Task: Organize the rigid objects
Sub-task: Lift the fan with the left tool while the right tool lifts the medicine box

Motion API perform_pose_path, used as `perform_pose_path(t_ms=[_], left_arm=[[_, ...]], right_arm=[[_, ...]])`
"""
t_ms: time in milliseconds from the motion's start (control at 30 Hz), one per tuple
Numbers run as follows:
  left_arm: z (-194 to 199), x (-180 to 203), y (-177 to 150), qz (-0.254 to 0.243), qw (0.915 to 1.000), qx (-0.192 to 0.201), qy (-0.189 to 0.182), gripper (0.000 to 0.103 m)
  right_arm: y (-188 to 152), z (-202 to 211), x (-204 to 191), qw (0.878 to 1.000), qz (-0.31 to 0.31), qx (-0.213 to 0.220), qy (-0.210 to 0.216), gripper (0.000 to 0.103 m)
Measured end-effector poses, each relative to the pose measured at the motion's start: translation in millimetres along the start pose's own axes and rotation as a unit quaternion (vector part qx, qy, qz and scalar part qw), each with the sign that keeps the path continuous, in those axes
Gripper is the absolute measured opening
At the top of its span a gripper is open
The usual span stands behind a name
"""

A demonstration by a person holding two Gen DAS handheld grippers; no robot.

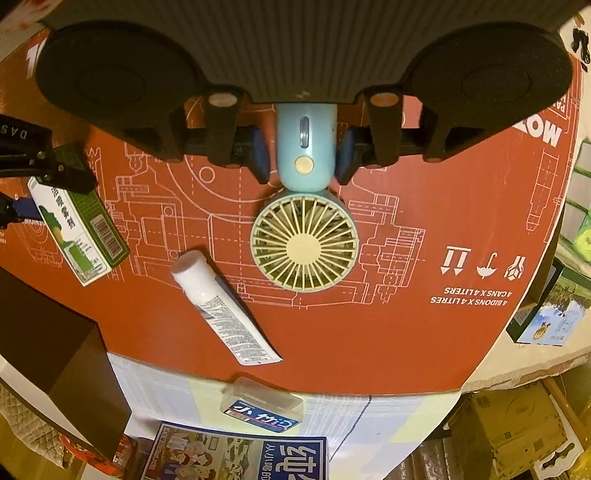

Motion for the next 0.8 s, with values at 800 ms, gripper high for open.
perform_pose_path(t_ms=[800], left_arm=[[-14.2, 3.4, 20.1, -0.023, 0.9992, 0.027, 0.018, 0.045]], right_arm=[[22.9, -18.7, 3.3, 1.000, 0.010, 0.014, -0.018, 0.058]])
Point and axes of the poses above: each gripper's, at about its wrist camera, not at the fingertips, and z roughly against the way its jaws point, x to its right, y to its top, the point moved 10 cm from there along -z, roughly the way its jaws point
